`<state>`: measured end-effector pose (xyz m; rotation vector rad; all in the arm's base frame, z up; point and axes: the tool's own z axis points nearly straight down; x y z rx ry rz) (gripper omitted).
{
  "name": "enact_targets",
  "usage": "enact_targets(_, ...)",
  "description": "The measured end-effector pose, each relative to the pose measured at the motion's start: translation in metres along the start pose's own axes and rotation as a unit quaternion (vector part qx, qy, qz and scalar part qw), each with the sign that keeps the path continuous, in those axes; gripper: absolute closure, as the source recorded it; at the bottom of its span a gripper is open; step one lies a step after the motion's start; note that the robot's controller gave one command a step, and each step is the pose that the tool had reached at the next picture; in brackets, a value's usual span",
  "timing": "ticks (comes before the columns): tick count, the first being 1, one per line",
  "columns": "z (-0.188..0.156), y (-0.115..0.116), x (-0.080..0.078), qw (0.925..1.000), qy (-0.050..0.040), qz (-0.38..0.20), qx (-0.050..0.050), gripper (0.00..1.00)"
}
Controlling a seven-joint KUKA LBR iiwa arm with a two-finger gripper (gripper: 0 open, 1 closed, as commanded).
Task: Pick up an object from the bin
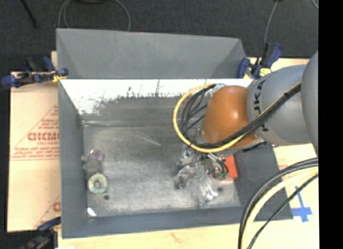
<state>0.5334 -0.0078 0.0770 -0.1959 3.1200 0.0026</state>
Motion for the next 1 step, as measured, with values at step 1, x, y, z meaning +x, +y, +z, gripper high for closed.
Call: enact_targets(1,-0.2225,-0.0039,-0.0251,0.9882,0.0026,-0.153,0.001,1.00)
